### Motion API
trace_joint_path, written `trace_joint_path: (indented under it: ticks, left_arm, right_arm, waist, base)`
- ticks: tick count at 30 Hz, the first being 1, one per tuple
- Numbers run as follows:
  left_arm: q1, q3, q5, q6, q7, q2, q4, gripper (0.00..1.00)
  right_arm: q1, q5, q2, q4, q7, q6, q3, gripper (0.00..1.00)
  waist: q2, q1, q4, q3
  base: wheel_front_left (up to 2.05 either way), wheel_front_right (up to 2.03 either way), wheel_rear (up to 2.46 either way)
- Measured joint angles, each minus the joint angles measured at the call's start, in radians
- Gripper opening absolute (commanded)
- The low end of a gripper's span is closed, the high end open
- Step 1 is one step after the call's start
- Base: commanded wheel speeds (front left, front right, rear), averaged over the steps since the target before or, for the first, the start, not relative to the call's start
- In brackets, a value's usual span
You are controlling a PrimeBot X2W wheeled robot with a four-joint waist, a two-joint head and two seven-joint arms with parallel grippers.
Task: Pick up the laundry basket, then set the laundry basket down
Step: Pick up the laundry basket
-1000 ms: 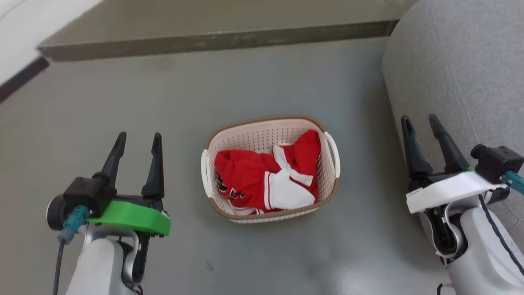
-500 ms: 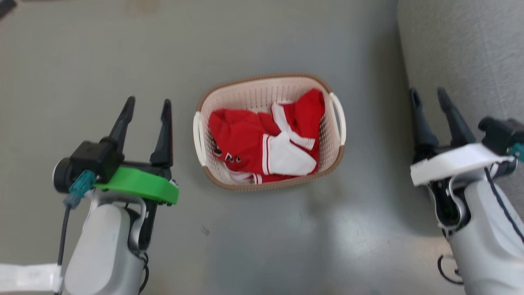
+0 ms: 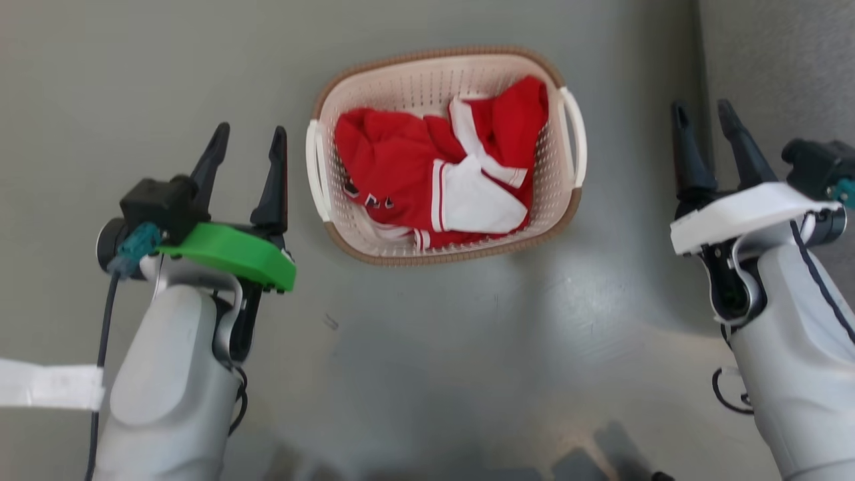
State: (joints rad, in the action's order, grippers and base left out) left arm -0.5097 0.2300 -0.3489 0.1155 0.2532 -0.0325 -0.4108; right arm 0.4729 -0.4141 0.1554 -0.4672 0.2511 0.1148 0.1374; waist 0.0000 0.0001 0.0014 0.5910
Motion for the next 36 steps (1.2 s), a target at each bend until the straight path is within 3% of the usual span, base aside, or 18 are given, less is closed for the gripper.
trace_joint_path:
  ticks: [21,36]
  left_arm:
    - [-0.248,0.096,-0.104,0.004,-0.034,0.009,-0.238,1.00]
    - [-0.409,0.157,-0.236,0.005,-0.149,0.012,-0.397,1.00]
  right_arm:
    - [0.242,0.019,0.010,-0.247,-0.065,0.008,0.058,1.00]
    - [0.418,0.020,-0.026,-0.393,-0.113,0.008,0.097,1.00]
  waist:
    - [0.0000,0.0001,0.026,0.207]
    - [0.0000,-0.0001,0.027,0.333]
  base:
    - [0.00,0.00,0.00]
    - [0.00,0.00,0.00]
